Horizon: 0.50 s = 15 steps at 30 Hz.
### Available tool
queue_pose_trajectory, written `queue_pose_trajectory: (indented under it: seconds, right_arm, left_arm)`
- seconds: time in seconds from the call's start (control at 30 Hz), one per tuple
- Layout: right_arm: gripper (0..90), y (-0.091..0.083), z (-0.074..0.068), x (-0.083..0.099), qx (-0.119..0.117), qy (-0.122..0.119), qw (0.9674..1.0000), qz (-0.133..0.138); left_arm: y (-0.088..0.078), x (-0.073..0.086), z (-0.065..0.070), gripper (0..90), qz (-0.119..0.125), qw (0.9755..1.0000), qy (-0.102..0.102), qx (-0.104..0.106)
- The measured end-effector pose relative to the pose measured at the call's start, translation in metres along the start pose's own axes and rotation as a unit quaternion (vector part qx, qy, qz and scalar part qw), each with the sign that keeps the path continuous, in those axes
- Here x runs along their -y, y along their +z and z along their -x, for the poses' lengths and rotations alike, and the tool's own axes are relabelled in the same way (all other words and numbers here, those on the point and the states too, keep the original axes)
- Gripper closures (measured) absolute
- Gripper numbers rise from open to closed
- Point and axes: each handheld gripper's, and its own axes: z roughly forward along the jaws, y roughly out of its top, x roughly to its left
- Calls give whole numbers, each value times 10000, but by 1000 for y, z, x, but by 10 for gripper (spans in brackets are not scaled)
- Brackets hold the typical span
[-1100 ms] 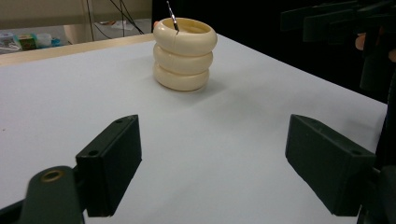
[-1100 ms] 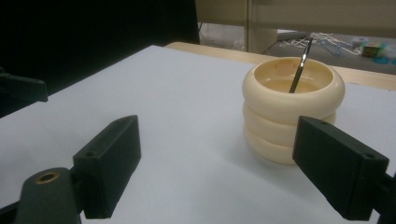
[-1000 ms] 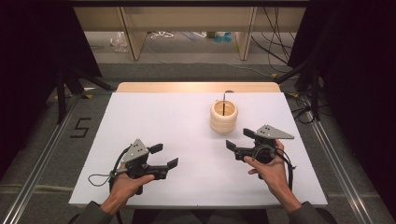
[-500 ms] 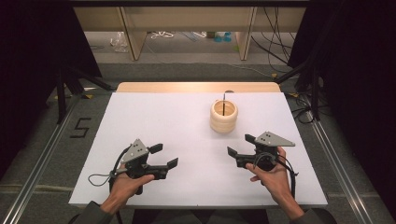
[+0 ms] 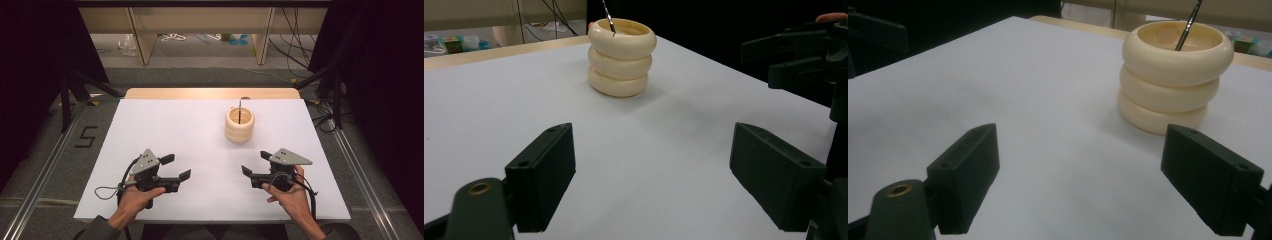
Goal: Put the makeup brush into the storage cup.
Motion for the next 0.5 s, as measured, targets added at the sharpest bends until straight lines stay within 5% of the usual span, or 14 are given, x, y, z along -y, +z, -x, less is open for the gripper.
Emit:
queue_pose_trajectory:
  seconds: [0.5]
  right_arm:
    - [165,-8,-3,5,18,10,10000,-72]
  left_arm:
    - [0,0,0,179,-6,10000,-2,13]
